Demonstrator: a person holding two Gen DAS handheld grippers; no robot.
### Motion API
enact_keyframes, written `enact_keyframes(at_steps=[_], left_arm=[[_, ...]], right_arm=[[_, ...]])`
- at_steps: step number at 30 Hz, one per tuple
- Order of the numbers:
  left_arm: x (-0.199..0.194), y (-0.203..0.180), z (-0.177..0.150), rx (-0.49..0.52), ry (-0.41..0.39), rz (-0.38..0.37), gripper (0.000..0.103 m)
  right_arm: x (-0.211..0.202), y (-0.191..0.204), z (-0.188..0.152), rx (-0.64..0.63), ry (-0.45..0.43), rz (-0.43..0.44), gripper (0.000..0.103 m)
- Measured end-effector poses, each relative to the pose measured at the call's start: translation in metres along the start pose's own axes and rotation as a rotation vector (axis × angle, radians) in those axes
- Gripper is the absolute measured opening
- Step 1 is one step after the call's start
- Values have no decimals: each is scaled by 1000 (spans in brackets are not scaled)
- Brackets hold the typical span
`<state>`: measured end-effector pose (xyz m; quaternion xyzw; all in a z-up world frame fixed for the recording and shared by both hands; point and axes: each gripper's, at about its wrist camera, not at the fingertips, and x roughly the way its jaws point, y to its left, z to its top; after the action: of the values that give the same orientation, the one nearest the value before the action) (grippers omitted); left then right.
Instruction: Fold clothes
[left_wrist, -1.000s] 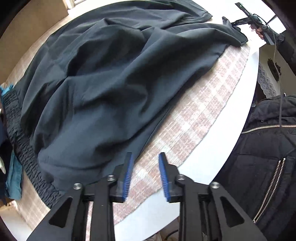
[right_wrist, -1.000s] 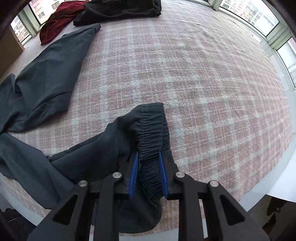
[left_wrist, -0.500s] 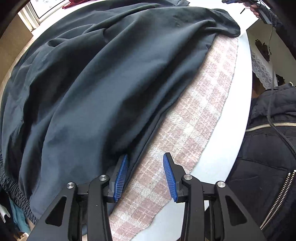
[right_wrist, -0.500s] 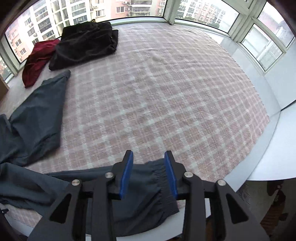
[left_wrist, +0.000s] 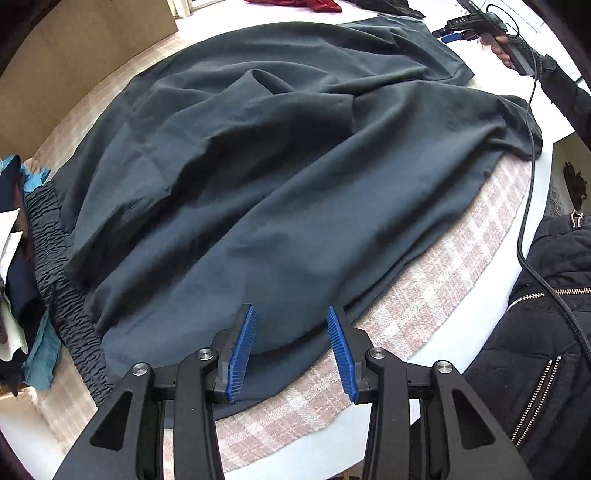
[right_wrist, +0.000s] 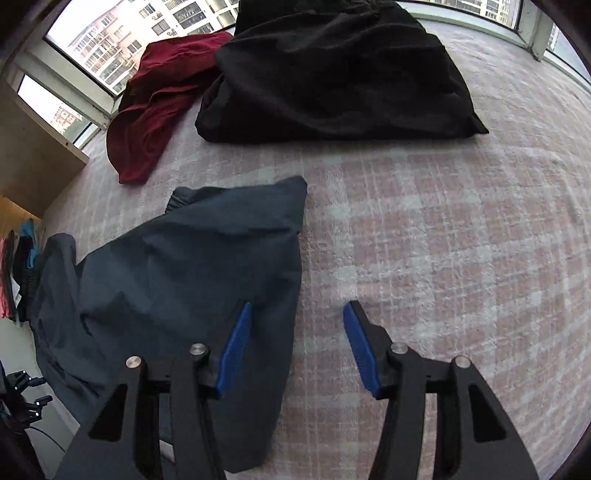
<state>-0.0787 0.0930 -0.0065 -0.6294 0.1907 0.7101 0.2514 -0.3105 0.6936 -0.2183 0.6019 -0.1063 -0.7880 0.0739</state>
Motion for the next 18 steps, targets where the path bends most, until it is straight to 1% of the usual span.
enact_keyframes(at_steps=[1,2,3,4,6,8,10,12,13,14,15,16,17,18], left_arm=[[-1,4,1,-18,-1,0,41],[-1,9,3,-36,1,4,41],[0,14,4,-52,4,9,42],[1,19,5,-66,7,14,42],[3,30,7,-91,12,19,42],[5,41,9,-116,17,23,42],[5,49,10,-129,25,18,42],[2,52,10,-116,27,9,42],[-1,52,10,-101,23,3,42],[-3,53,10,-87,18,-4,42],[-6,54,10,-78,13,-11,42],[-7,56,10,-72,8,-17,42],[-9,58,9,-66,3,-23,42],[-10,61,9,-63,0,-30,42]], right_arm=[[2,2,1,-4,-1,23,52],[4,3,0,-2,4,61,46],[6,6,-1,-5,8,97,34],[5,10,-3,-19,10,115,2],[1,19,-9,-43,3,99,3],[-18,25,-11,-39,-51,90,2],[-56,31,-10,-15,-130,62,2],[-100,43,-9,-14,-207,23,2],[-122,53,-8,-31,-243,-9,2],[-143,68,-7,-78,-271,-76,2],[-161,84,-6,-121,-286,-137,2],[-172,99,-5,-137,-294,-177,3],[-178,112,-3,-153,-289,-198,4],[-171,122,1,-170,-259,-182,17]])
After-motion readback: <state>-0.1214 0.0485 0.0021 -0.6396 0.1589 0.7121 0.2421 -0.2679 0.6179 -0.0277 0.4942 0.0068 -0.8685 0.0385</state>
